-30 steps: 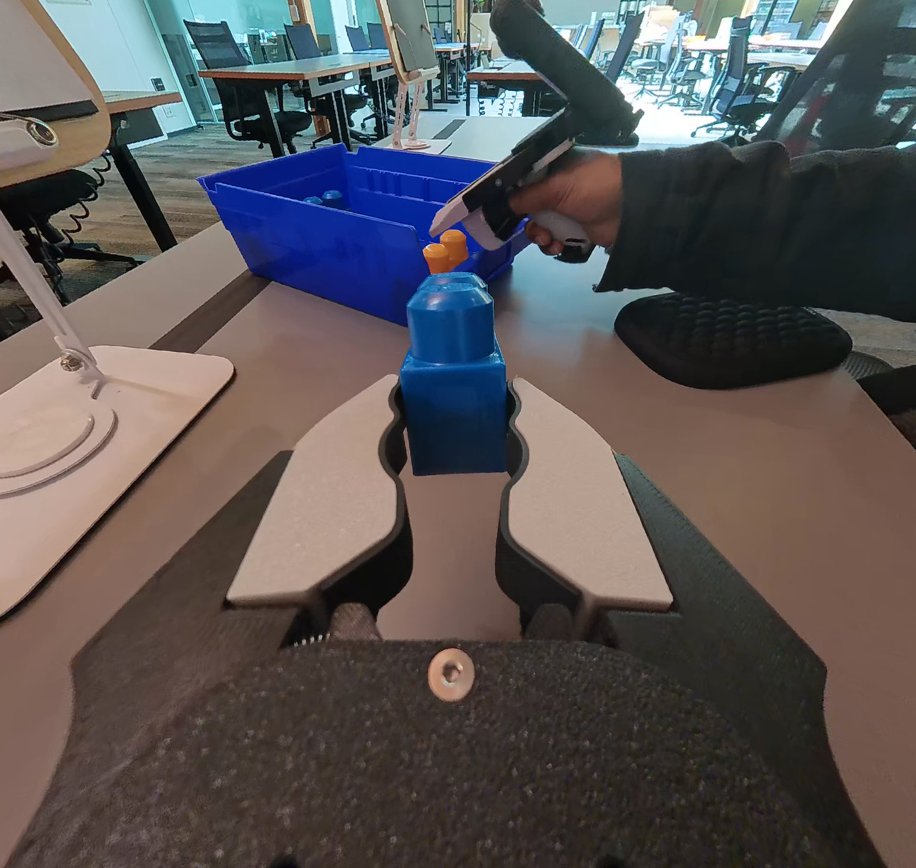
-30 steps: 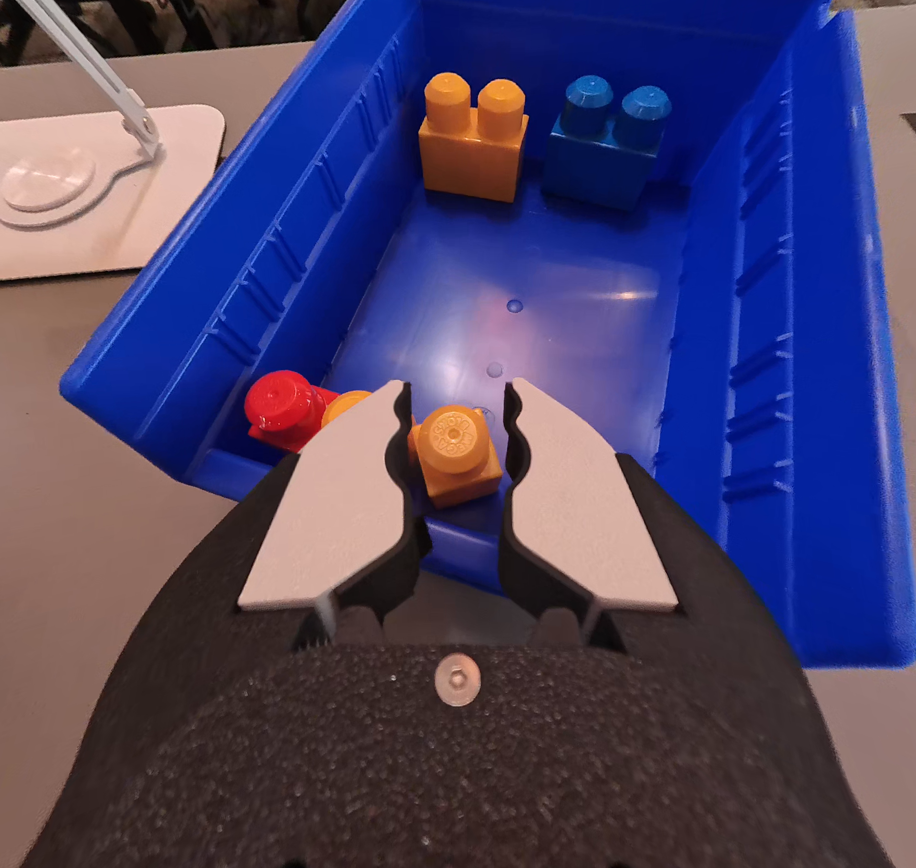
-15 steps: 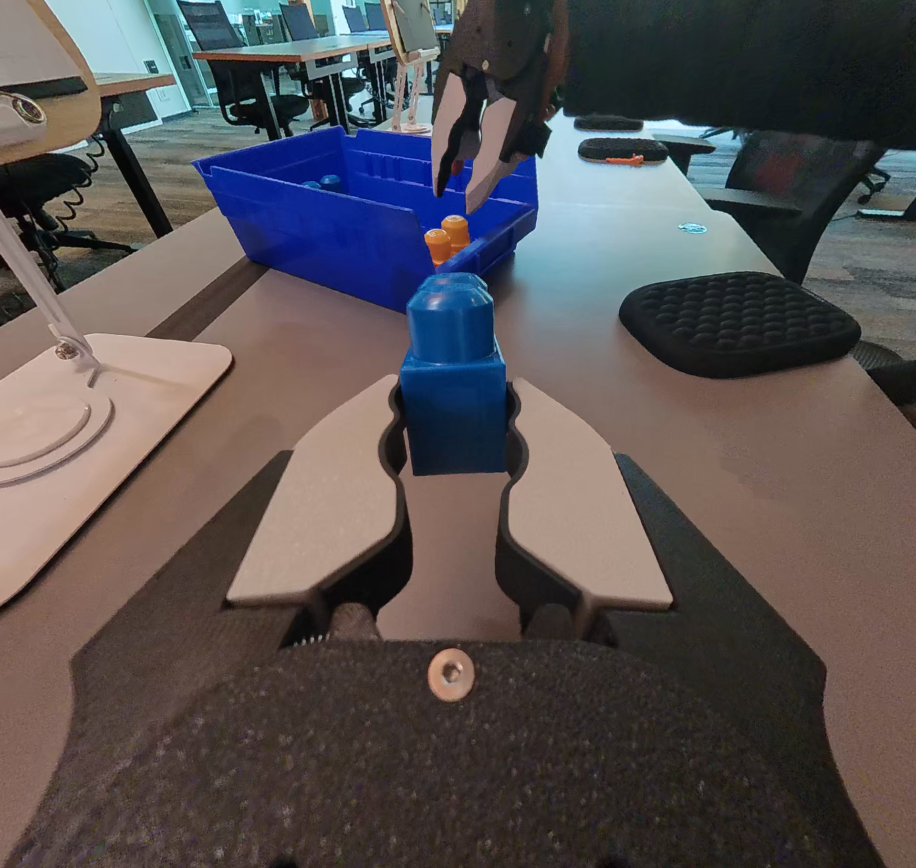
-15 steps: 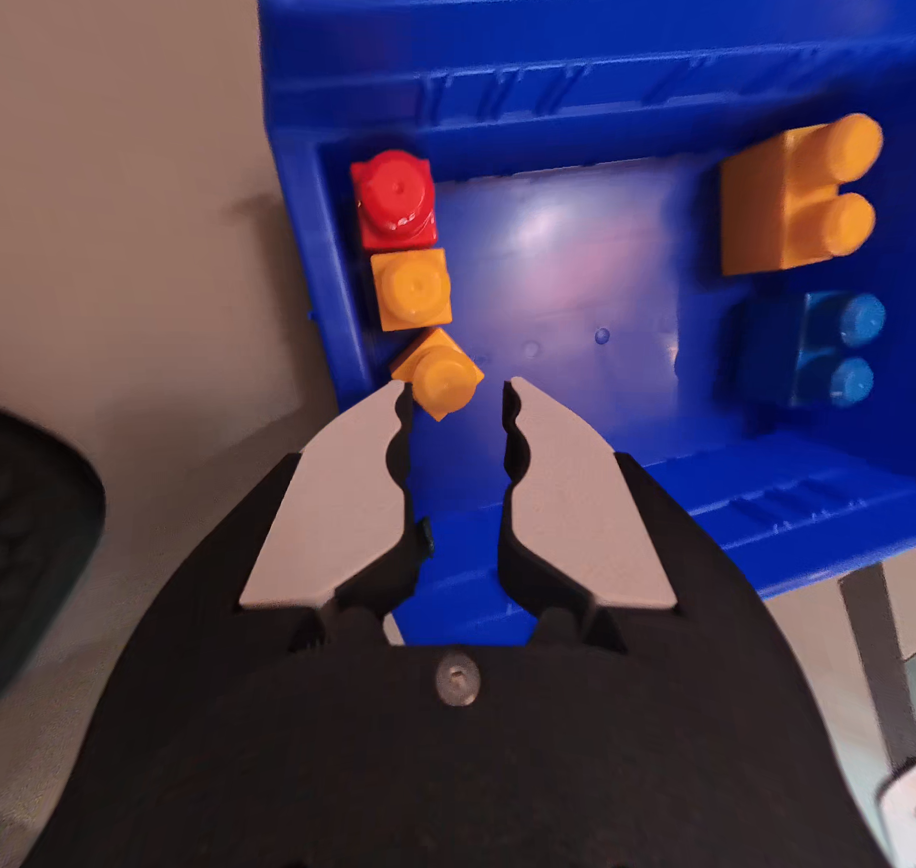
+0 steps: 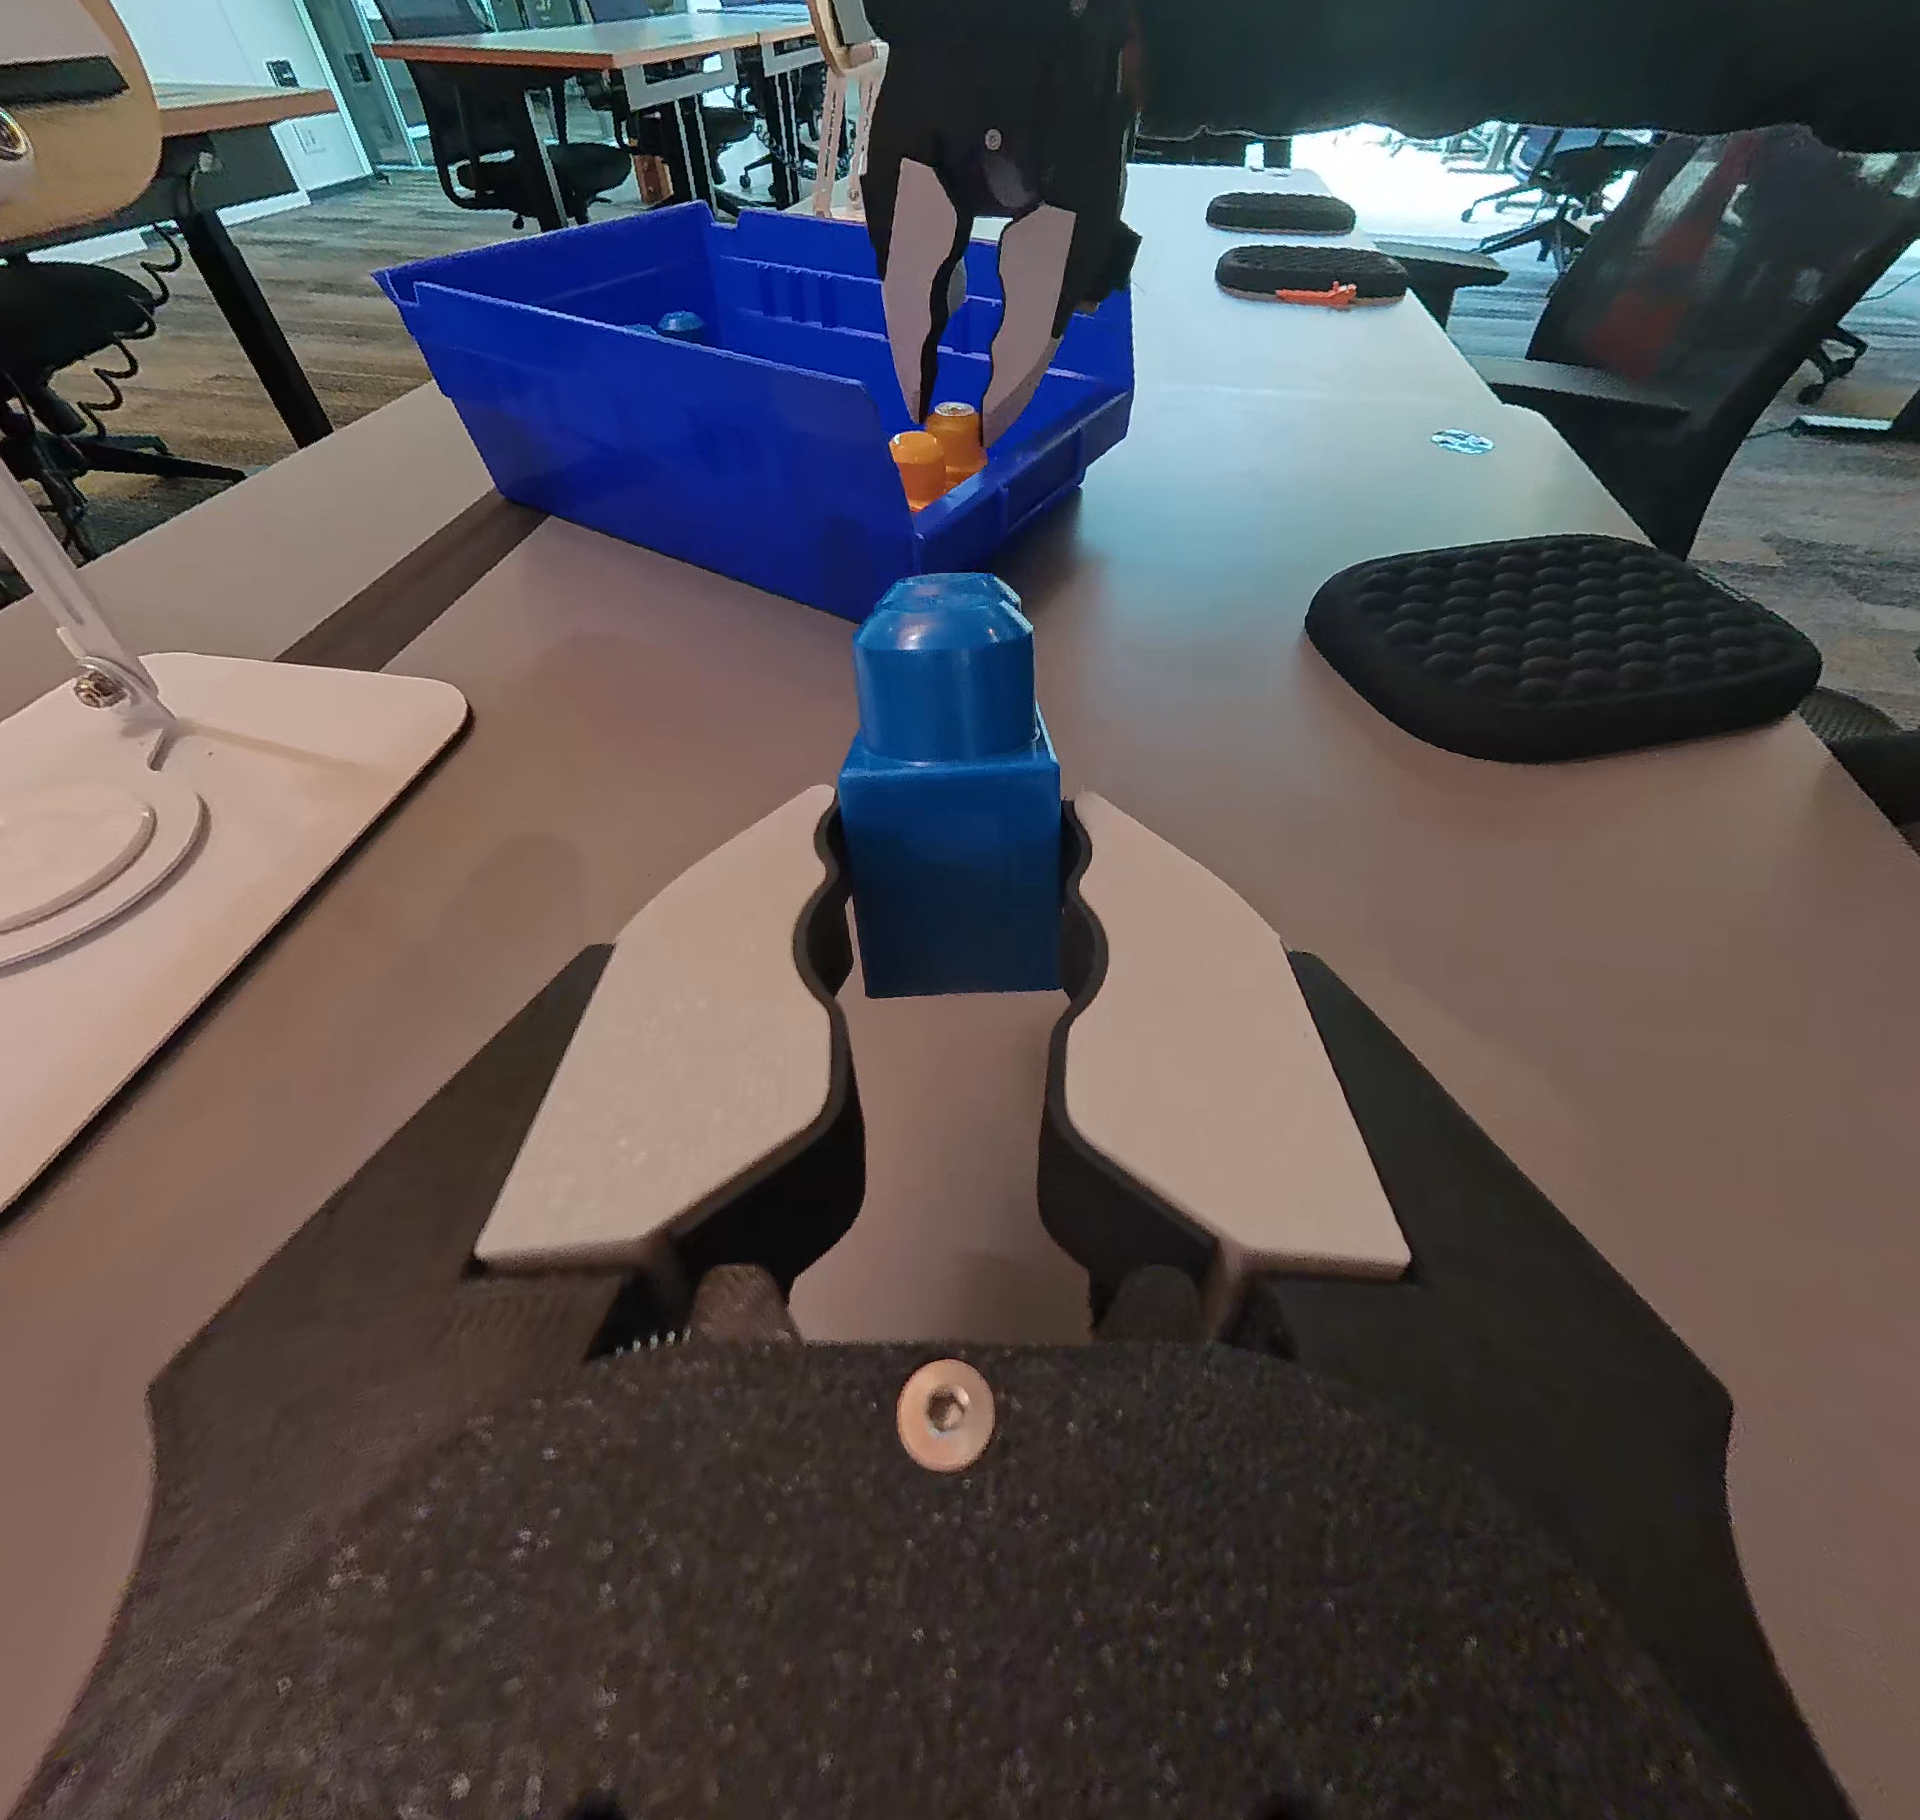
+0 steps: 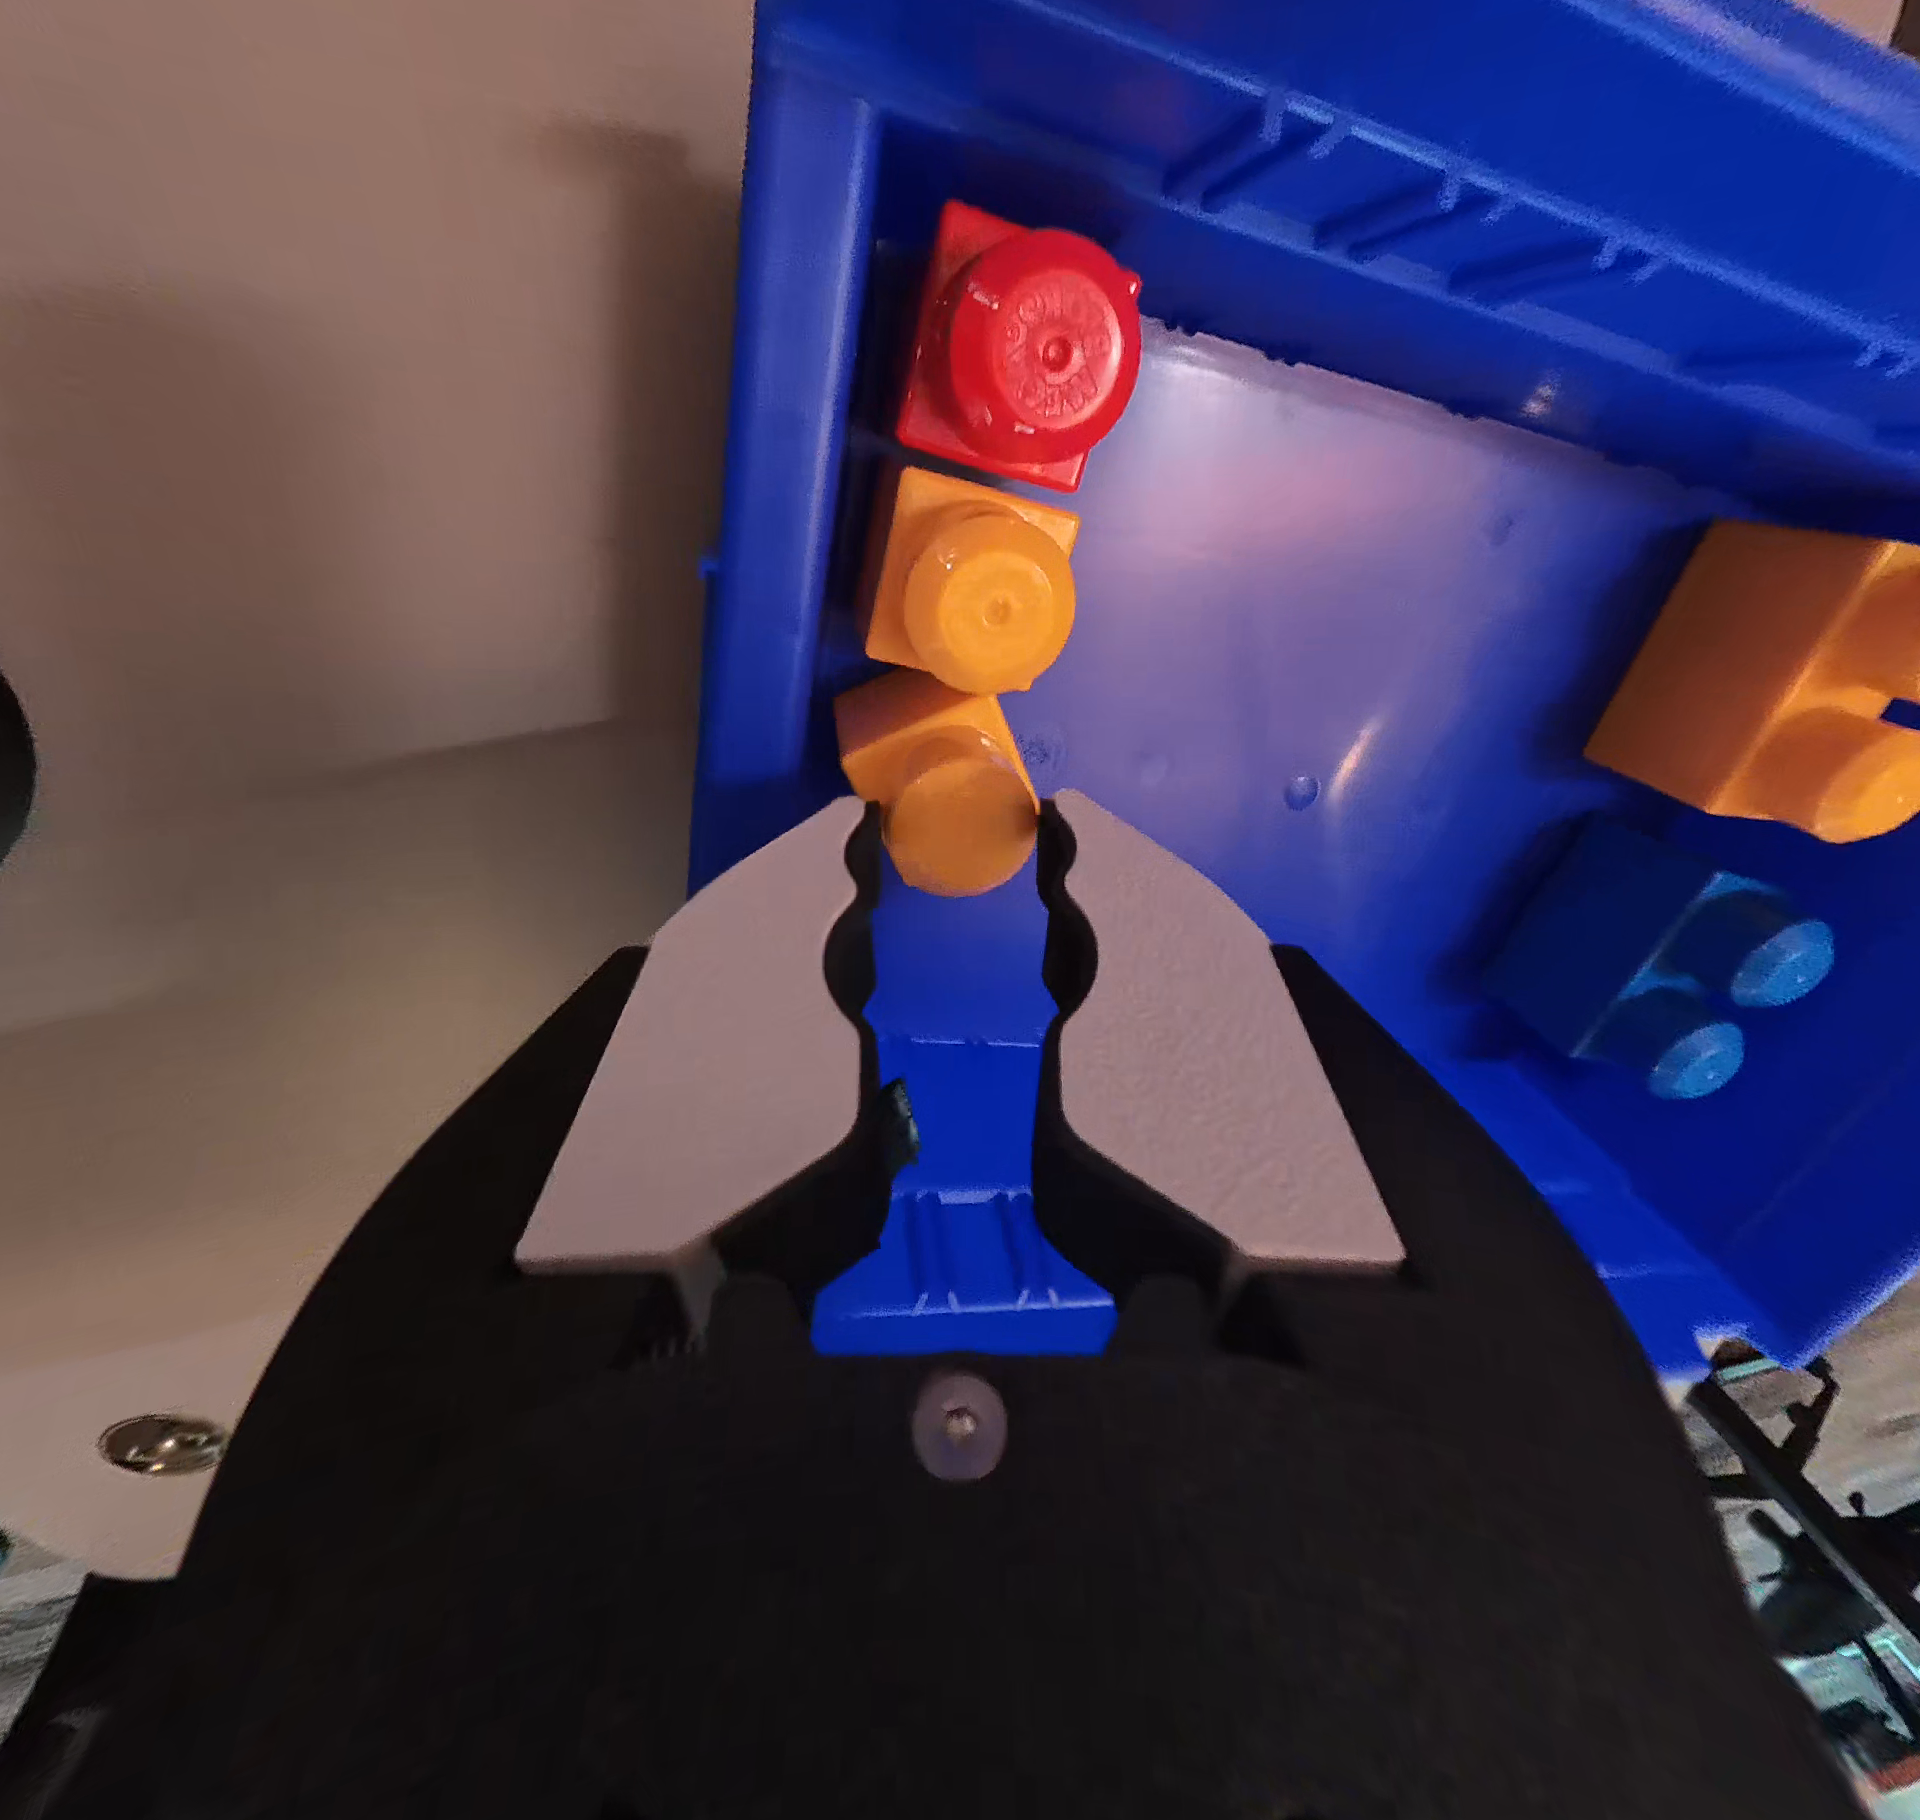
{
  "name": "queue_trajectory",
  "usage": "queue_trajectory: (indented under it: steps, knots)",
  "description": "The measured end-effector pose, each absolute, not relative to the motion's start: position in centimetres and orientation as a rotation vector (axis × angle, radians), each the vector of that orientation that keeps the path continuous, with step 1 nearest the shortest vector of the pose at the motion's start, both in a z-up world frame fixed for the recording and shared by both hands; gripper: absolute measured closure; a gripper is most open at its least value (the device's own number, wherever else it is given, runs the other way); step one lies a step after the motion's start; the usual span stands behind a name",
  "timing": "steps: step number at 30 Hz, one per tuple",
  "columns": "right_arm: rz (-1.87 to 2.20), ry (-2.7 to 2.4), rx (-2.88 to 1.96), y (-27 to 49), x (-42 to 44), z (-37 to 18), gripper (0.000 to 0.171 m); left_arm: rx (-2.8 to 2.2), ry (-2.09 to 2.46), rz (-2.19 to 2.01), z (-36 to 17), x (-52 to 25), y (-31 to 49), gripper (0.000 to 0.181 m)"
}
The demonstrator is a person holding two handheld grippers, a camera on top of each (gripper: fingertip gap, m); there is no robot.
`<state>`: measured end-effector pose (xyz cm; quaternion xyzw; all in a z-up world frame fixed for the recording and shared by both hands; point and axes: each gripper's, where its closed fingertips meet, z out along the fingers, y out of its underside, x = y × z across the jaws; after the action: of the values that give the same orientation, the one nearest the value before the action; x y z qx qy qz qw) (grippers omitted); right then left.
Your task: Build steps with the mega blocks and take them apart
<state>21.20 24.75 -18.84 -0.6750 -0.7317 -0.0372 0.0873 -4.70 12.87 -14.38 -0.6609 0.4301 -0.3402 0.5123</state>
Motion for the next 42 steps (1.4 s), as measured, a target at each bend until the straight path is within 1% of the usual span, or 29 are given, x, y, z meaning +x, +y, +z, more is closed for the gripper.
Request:
queue_trajectory:
  steps: [5,10,12,14,18,24,33,38,42]
  knots:
    - [-0.143,-2.127,-2.135,25.0,21.5,-18.6,0.144,-1.592,1.037,-0.817,-14.5,-4.7,12.8,0.144]
    - [-0.096,-1.754,-2.544,25.3,22.2,-17.8,0.144,-1.589,1.038,-0.817,-14.4,-4.7,12.8,0.144]
    - [-0.069,-1.593,-2.634,25.6,22.1,-17.9,0.144,-1.587,1.039,-0.815,-14.3,-4.7,12.8,0.145]
    - [-0.01,-1.503,-2.685,25.5,21.6,-18.1,0.144,-1.586,1.039,-0.814,-14.3,-4.6,12.8,0.144]
    - [-0.076,-1.474,-2.732,25.2,21.7,-18.8,0.143,-1.589,1.041,-0.813,-14.4,-4.6,12.7,0.144]
    - [-0.165,-1.502,-2.723,24.9,21.3,-19.0,0.143,-1.59,1.043,-0.814,-14.4,-4.6,12.7,0.144]
    - [-0.141,-1.514,-2.684,24.7,21.1,-18.7,0.142,-1.589,1.045,-0.814,-14.4,-4.6,12.7,0.144]
    - [-0.093,-1.523,-2.627,24.6,20.4,-17.5,0.137,-1.59,1.046,-0.813,-14.4,-4.6,12.7,0.144]
    - [0.004,-1.526,-2.487,24.4,18.0,-15.2,0.135,-1.586,1.046,-0.816,-14.3,-4.5,12.6,0.144]
